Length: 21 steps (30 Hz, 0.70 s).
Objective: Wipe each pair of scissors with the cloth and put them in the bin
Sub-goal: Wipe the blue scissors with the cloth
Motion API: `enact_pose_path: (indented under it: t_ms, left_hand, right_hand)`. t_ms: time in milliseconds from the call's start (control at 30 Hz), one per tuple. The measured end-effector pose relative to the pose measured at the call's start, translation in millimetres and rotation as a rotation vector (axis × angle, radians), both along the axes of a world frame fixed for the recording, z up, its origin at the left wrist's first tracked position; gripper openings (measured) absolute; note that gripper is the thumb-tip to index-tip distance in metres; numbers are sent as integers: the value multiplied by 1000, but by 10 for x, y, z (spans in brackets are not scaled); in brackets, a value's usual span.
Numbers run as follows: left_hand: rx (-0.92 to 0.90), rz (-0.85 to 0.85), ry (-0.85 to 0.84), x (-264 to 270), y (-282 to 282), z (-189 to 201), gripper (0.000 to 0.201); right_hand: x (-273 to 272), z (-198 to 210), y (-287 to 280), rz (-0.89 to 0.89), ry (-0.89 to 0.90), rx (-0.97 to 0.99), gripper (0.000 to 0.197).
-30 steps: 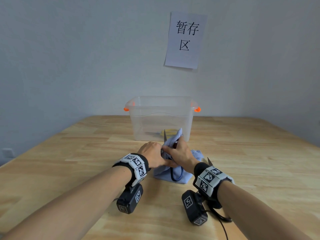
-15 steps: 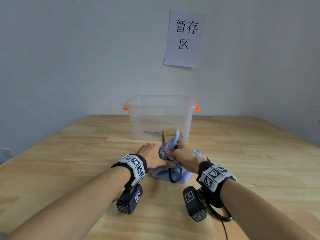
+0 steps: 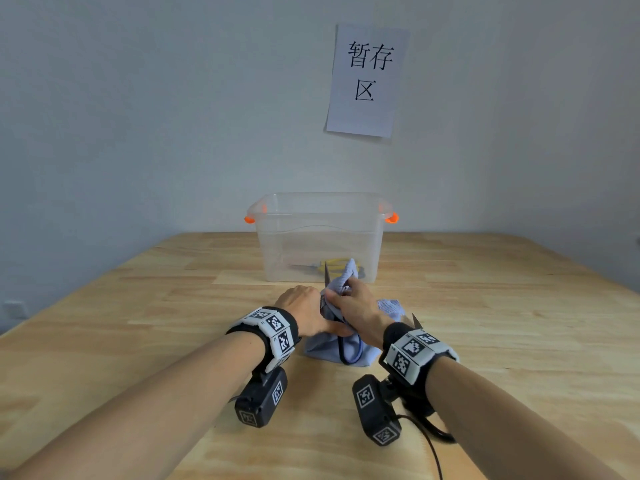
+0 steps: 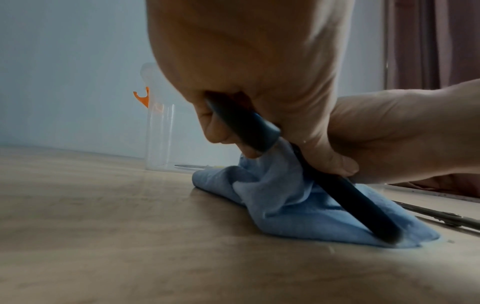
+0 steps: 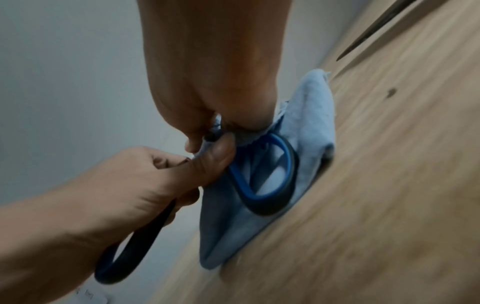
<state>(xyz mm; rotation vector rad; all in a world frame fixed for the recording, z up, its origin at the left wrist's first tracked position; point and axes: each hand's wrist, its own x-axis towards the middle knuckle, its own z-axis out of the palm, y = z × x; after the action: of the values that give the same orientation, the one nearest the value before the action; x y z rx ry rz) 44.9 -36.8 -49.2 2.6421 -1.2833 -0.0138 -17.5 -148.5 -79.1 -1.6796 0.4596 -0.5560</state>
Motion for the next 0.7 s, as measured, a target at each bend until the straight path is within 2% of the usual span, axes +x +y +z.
enact_pose_path:
  t_ms: [67,167,433,533,633,700]
  left_hand:
    - [0,-2,-9,-6,0,-1,60]
    - [10,14,-12,-6,9,2,60]
    - [12,61,14,28,38,-22,66]
    - [5,57,24,29,41,-18,67]
    - [1,39,44,18,59,15,64]
    - [8,34,35,13,60,30,63]
  right_hand:
    - [6,17,29,-46,21,-94,26]
    - [19,4,26,-55,59,-213,22]
    - [31,-3,24,28,131,-394,24]
    - [-8,-5,-31,49,125,-302,20]
    - [-90,14,-58,89,46,-45,6]
    - [-129,39,-50,121,-32,132,12]
